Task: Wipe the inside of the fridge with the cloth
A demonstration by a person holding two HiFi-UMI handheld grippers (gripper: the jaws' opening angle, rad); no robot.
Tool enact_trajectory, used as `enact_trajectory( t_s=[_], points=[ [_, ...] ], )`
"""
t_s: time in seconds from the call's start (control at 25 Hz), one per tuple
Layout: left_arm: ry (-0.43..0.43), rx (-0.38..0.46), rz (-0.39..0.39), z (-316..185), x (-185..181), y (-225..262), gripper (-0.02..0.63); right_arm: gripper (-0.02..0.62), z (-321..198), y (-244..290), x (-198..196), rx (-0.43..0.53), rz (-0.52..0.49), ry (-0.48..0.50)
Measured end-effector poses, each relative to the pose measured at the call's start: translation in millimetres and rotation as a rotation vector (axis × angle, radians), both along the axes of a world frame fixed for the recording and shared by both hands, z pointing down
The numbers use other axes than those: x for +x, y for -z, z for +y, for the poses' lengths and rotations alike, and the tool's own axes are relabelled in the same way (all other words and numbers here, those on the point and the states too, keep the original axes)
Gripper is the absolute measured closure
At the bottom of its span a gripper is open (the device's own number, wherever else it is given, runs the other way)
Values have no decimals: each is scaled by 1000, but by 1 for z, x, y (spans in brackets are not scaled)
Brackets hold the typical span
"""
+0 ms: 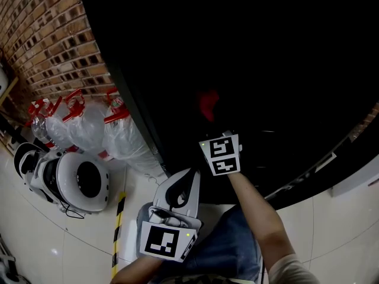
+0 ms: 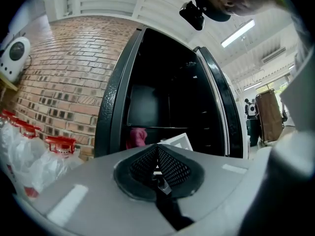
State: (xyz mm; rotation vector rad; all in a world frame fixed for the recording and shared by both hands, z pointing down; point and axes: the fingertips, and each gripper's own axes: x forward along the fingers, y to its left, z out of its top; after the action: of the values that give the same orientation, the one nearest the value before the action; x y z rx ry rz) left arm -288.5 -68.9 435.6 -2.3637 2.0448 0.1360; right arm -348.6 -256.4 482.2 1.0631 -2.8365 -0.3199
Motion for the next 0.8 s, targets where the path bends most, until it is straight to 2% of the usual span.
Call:
enact_trajectory(
  t_s=[0.32,0.44,0.6,0.8],
  points=[
    [-13,-8,-2,-6,0,-2,592,534,-41,-9,-3,-31,-32,-94],
    [-27,-8,0,-11,3,-1,592,534,-51,-13,7,-42,-42,-131],
    [-53,-1,-2,-11,9,0,592,534,-65,-11,33,-47,-66,-208],
    [-88,6,-8,-14,22,-1,593,534,-93,-12,94,-73,-94,-352]
  ],
)
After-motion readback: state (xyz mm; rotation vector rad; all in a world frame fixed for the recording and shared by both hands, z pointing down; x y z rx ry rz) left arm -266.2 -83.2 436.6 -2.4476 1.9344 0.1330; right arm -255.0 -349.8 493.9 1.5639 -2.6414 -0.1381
